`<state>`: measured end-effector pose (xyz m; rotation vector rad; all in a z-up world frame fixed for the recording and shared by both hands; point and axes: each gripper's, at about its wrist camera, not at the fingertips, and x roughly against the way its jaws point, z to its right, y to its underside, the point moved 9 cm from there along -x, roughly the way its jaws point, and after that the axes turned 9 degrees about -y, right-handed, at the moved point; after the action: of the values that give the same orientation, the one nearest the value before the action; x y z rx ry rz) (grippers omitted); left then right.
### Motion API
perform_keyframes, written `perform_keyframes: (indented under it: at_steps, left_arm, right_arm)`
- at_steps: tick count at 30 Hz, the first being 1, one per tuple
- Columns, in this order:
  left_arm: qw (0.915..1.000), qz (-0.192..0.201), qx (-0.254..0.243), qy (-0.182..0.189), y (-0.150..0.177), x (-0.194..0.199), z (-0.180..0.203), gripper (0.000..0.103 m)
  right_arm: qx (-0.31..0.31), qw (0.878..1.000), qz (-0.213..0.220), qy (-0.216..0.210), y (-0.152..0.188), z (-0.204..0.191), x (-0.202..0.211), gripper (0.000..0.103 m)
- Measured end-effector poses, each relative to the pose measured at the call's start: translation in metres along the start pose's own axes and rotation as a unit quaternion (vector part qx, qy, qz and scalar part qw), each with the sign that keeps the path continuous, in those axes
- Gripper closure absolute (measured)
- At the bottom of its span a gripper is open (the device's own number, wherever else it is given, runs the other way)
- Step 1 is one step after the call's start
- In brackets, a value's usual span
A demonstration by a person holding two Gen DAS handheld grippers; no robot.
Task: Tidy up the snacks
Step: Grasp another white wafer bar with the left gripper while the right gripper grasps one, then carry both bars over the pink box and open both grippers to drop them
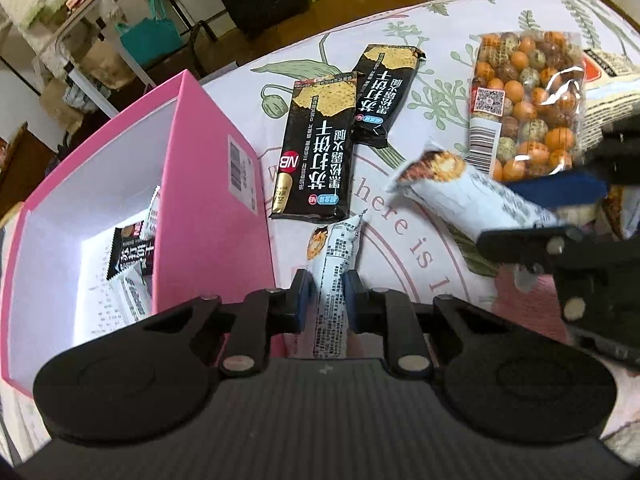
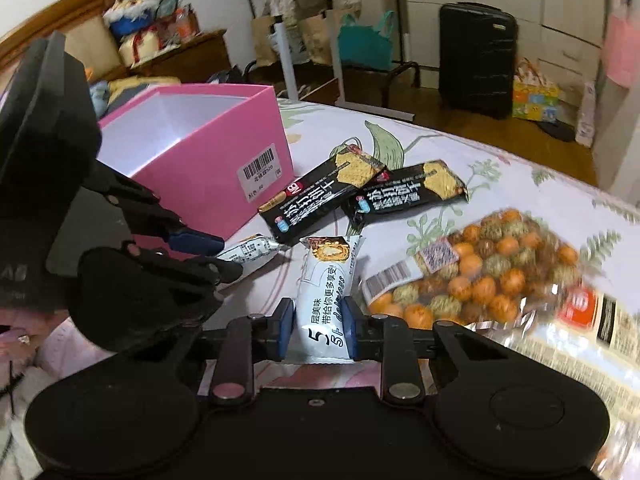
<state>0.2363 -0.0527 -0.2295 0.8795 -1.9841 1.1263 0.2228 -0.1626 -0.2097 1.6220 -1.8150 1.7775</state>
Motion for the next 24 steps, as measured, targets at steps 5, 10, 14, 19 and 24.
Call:
perform_keyframes:
  at_steps: [5, 10, 14, 19, 24]
  left_arm:
    - [0.9991, 0.007, 0.021, 0.035, 0.006, 0.018, -0.003, 0.086]
    - [0.996, 0.016, 0.046, 0.075, 0.015, 0.044, -0.007, 0.086]
    - [0.991, 0.002, 0.069, 0.115, 0.028, 0.058, -0.01, 0.086]
    - [0.9868, -0.011, 0.095, 0.131, 0.054, 0.072, -0.024, 0.086]
    - [0.9754, -0.03, 0.118, 0.184, 0.081, 0.097, -0.048, 0.086]
  right_arm:
    - [-0.079, 0.996, 0.027, 0.003, 0.011, 0.006, 0.01, 0.074]
    - [-0.162, 0.985, 0.061, -0.018, 0.02, 0.013, 0.027, 0.074]
    - [-0.149, 0.986, 0.079, 0.014, 0.026, 0.005, 0.04, 0.074]
    - [-0.146, 0.986, 0.078, 0.015, 0.038, -0.019, 0.052, 0.074]
    - [-0.137, 0.989, 0.052, 0.016, 0.046, -0.049, 0.064, 0.074]
